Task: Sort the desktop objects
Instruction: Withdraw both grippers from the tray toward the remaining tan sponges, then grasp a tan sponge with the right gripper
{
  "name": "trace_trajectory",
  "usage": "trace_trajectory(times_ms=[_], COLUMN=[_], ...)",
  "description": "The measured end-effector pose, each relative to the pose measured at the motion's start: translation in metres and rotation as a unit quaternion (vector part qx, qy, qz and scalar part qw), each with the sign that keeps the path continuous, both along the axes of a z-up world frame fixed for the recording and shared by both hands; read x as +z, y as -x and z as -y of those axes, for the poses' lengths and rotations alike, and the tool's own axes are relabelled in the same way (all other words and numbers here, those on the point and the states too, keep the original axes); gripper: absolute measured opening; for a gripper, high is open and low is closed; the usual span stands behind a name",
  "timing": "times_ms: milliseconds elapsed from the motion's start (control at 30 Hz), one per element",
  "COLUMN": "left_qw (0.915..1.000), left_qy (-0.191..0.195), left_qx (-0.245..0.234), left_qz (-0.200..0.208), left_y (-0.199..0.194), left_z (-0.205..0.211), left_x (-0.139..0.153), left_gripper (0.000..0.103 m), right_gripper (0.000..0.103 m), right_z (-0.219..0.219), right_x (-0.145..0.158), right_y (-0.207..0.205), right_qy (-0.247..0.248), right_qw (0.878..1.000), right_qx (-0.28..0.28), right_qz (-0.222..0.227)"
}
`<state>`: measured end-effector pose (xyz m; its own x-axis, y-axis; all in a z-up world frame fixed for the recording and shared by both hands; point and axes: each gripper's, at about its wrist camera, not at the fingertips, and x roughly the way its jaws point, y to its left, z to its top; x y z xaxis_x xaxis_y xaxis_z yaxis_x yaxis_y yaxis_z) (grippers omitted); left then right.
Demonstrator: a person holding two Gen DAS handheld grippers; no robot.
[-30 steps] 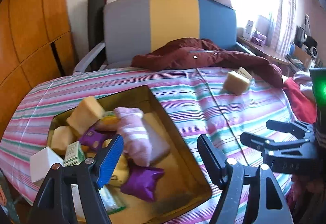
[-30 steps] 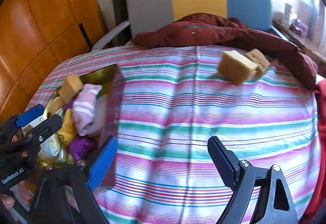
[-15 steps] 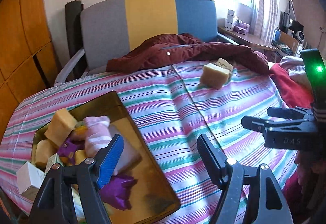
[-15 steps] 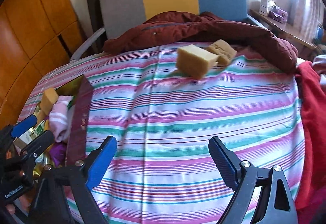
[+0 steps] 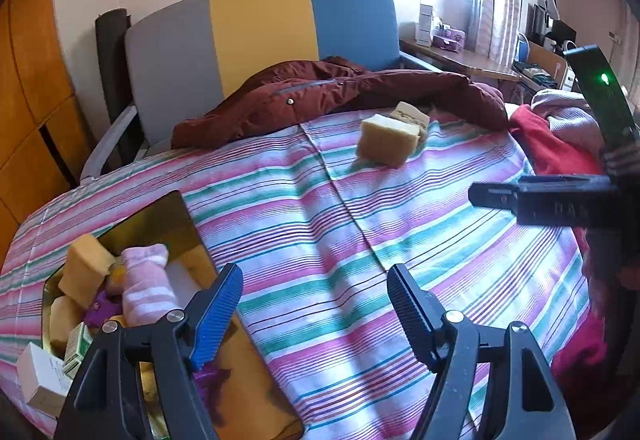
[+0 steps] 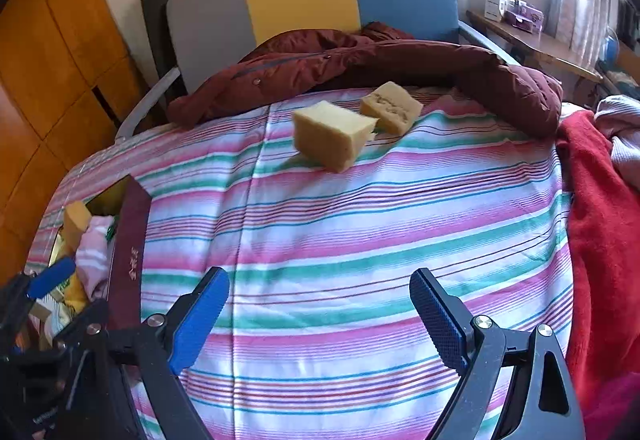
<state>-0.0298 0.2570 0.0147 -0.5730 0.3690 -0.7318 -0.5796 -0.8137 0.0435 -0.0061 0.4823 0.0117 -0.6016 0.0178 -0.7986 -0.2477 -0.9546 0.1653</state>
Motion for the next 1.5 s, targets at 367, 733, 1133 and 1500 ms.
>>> trace_trajectory(times_ms=[367, 733, 1133, 1500], left_qw=[0.9996, 0.9989, 0.9969, 0.9951], left_qy=[0.01, 0.018, 0.022, 0.02], left_qx=[-0.016, -0.026, -0.031, -0.019], left_qz=[0.02, 0.033, 0.068, 0.095], left_y=[0.008, 0.019, 0.033, 0.047], left_z=[-0.024, -0.046, -0.068, -0.073], left_x=[-0.015, -0.028, -0.048, -0.064], left_gripper=[0.076, 0.076, 0.076, 0.076], right_gripper=[0.092, 0.092, 0.092, 0.092], right_z=[-0.038, -0.067, -0.103, -0.131], right_x=[-0.007, -0.017, -0.032, -0.032], right_y=[0.02, 0.049, 0.082, 0.135], right_qy=[0.006, -0.001, 0.008, -0.011], right_qw=[1.0, 0.999, 0.999, 0.999], right_qx=[-0.023, -0.022, -0.037, -0.039], right_qz=[0.014, 0.03, 0.037, 0.017])
